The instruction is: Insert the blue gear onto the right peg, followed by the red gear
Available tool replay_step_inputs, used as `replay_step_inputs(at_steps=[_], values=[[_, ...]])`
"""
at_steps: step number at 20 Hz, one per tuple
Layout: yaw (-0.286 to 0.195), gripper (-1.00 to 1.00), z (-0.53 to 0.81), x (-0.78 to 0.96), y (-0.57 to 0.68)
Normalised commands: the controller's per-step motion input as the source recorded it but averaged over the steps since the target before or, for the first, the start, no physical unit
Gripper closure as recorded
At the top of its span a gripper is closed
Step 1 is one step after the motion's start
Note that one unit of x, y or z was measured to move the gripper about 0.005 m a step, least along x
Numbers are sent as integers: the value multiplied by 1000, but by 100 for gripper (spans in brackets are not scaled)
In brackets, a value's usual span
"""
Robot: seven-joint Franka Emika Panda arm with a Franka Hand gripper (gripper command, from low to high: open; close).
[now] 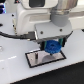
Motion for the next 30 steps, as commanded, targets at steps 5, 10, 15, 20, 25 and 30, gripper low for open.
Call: replay_step_inputs(at_steps=[5,10,15,20,25,30], values=[[0,100,-80,166,26],[0,100,-91,93,-7],[0,100,-234,107,-15],[0,100,202,159,82],[0,100,310,6,117],[0,100,105,148,-73]])
